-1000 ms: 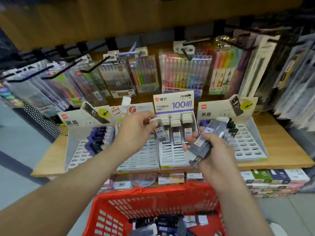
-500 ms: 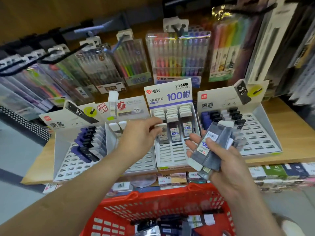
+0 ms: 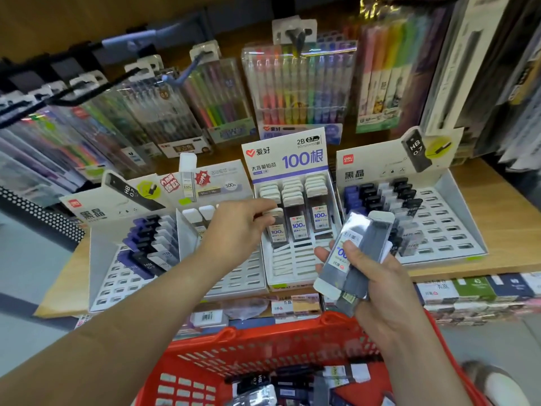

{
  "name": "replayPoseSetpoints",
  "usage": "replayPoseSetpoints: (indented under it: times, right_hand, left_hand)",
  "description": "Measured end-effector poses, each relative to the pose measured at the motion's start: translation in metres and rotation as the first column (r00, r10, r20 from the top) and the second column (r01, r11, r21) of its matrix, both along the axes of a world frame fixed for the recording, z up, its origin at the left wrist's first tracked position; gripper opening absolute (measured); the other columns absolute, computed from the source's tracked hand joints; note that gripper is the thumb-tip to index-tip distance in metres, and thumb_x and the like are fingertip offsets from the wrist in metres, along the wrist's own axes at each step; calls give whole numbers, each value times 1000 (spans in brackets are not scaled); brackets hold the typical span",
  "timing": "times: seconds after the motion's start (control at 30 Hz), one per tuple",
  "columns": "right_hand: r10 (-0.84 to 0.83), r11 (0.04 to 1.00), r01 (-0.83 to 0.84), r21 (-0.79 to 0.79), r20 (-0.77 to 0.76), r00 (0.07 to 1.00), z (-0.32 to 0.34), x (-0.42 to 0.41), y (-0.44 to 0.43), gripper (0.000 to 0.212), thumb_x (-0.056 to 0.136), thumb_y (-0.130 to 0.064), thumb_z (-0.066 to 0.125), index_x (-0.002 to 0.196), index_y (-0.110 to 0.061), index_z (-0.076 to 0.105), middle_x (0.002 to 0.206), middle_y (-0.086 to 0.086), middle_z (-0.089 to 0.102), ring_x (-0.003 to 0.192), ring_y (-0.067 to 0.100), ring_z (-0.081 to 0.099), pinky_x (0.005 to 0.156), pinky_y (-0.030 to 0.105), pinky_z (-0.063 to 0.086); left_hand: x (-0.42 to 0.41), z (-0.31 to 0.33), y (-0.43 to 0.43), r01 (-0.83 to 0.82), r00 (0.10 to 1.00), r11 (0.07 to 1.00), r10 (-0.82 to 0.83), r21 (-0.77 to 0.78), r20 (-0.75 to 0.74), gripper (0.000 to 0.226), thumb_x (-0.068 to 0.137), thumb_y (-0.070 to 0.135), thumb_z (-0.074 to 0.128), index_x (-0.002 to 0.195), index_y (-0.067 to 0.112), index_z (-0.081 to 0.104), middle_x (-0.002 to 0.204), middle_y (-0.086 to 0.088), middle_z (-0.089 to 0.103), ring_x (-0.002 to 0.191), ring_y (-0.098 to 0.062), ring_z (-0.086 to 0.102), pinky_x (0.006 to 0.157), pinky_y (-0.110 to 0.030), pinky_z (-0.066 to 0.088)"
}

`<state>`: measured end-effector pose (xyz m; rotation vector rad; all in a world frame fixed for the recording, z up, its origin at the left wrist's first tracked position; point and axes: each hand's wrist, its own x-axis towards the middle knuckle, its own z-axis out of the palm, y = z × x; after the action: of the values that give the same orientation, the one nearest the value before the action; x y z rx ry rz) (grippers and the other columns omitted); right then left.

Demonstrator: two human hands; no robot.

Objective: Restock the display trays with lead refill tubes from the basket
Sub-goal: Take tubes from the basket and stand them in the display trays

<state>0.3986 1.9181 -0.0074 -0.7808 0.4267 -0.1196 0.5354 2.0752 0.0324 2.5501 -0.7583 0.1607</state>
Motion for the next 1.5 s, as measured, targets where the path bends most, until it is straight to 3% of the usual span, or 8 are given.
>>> replayPoseSetpoints:
  times: [0.2,0.53,0.73,0.83,0.9,1.17,1.27,1.5]
  right_hand:
    - [-16,997,12,-75,-47,999,-3,1,6,22,88,-17,64,110,-14,66,88,14,76,71,22,74,49,37,56]
    - [-52,980,26,-195,-129,990,-5,1,12,13,71,-38,74,76,-27,70,67,-2,69,66,19,64,56,33,49]
    - [-41,993,20,-119,-178,983,0,0,13,15,86,-30,72,72,-28,66,66,1,61,52,15,57,48,27,42]
    - [-140,988,132,-84,-101,985,-2,4,17,8,90,-21,68,91,-13,68,76,7,65,67,25,62,62,40,51]
    - [-172,981,163,-108,-80,982,-4,6,22,11,91,-20,67,94,-9,66,77,8,65,71,25,62,64,38,51]
    - [-170,972,156,-176,-68,983,-2,-8,4,11,91,-7,64,90,-16,58,72,10,51,52,11,40,45,25,32]
    - [-212,975,205,-82,-82,974,0,-11,-12,18,92,-3,58,102,-17,63,74,8,53,53,14,40,45,27,30]
    - [-152,987,153,-56,15,988,8,-10,-21,27,98,-4,43,117,-13,60,82,13,67,59,16,50,46,27,40]
  left_hand:
    - [11,0,-3,13,994,996,-23,86,111,22,82,11,72,104,9,71,97,-6,64,94,-22,57,80,-22,37]
    - [4,-3,-7,-90,966,995,78,41,245,13,82,14,72,94,16,68,97,-2,54,86,-20,54,74,-27,43]
    - [-78,-1,-8,152,940,973,-196,-172,-281,50,84,-1,60,111,41,62,102,16,57,86,-4,56,72,-17,49]
    - [-108,-6,-15,-140,685,913,-190,-382,-703,39,82,28,70,117,34,53,83,3,67,72,-15,65,71,-34,57]
    - [-115,-12,-18,-267,638,856,-188,-443,-747,43,73,31,73,111,25,52,79,-7,72,68,-20,66,68,-35,55]
    - [-95,8,-14,-425,777,776,48,-466,-628,27,89,10,63,104,31,68,69,6,69,69,-19,67,70,-45,59]
    - [-62,26,-9,-369,892,804,166,-465,-421,23,86,10,67,102,27,66,73,9,64,66,-13,69,66,-29,58]
    - [-27,44,-25,-43,993,999,39,30,112,18,85,18,69,102,23,70,77,7,61,75,-16,57,69,-23,40]
